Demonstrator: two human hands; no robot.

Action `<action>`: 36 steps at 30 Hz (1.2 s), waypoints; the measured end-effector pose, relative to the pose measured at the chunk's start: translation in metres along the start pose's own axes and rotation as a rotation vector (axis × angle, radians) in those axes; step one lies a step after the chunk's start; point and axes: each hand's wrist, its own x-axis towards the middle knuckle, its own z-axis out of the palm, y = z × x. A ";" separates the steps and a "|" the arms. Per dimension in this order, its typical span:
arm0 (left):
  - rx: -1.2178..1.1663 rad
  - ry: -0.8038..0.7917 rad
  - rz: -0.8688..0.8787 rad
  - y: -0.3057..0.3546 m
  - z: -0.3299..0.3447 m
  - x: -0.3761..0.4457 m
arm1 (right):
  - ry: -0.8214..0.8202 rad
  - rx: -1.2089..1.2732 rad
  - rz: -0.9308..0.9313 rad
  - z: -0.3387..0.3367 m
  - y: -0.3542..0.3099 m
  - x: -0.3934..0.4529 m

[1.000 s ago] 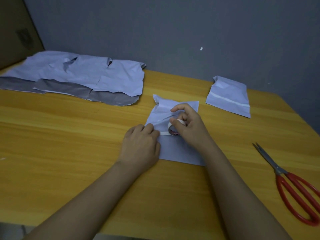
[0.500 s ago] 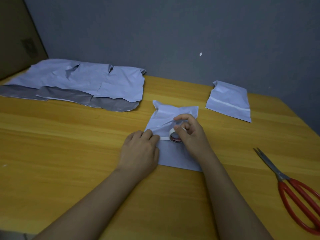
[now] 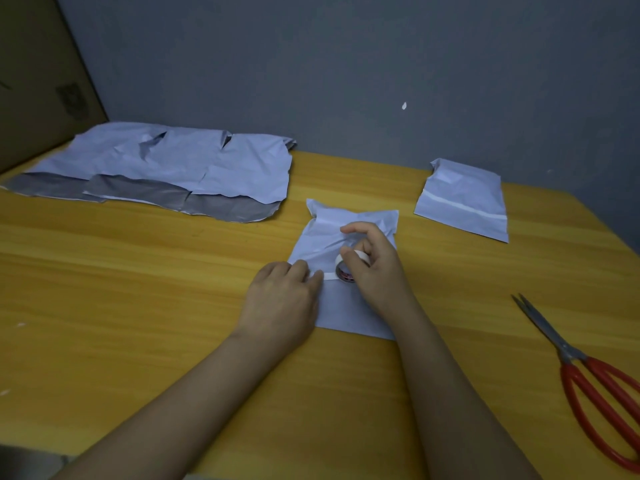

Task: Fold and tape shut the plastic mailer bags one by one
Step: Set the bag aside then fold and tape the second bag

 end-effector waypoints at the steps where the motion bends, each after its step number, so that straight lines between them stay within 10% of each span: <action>1: 0.007 -0.002 0.010 0.001 -0.001 0.001 | 0.005 0.003 -0.006 0.000 0.000 -0.001; 36: -0.135 -0.065 0.061 0.001 -0.006 -0.002 | 0.047 0.012 -0.049 0.001 0.009 0.001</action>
